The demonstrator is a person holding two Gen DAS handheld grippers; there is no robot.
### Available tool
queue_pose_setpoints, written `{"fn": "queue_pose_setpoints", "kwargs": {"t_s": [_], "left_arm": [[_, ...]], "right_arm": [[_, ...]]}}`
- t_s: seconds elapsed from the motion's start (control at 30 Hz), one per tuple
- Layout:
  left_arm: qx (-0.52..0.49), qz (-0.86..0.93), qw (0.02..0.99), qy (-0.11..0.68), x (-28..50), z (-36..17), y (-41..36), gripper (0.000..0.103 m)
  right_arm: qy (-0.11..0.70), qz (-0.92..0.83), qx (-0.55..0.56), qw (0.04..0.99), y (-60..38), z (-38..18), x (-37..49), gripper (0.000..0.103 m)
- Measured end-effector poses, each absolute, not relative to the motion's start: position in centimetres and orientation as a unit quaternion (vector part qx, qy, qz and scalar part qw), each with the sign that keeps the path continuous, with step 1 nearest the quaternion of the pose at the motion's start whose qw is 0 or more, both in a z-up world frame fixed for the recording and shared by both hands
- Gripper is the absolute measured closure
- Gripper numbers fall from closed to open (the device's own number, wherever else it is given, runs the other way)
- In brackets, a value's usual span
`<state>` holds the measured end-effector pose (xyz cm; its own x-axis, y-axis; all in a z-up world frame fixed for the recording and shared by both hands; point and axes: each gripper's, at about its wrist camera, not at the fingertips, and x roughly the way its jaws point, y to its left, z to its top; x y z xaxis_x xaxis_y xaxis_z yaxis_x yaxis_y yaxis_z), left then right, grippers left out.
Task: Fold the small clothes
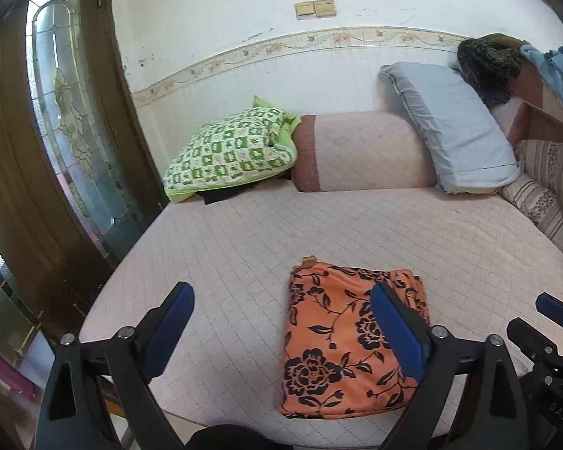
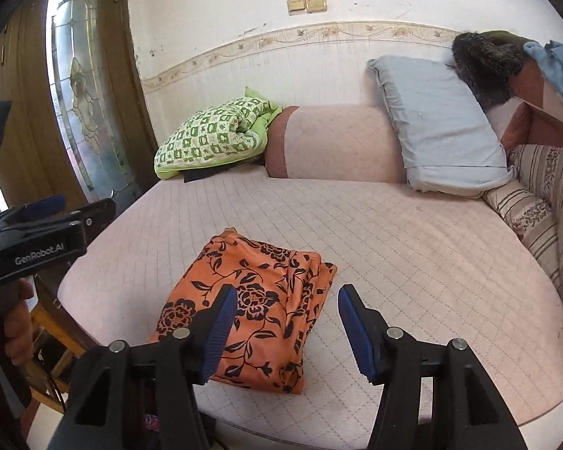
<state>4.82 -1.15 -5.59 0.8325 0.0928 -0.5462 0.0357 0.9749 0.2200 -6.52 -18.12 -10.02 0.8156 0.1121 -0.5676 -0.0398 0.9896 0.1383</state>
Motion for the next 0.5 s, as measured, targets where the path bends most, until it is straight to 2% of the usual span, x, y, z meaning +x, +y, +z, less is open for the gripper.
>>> {"fn": "queue_pose_setpoints", "kwargs": {"t_s": [0.5], "left_arm": [[0.095, 0.035, 0.95, 0.296, 4.5, -5.5, 0.2, 0.003]], "right_arm": [[0.303, 0.045, 0.074, 0.949, -16.6, -9.6, -6.2, 0.043]]}}
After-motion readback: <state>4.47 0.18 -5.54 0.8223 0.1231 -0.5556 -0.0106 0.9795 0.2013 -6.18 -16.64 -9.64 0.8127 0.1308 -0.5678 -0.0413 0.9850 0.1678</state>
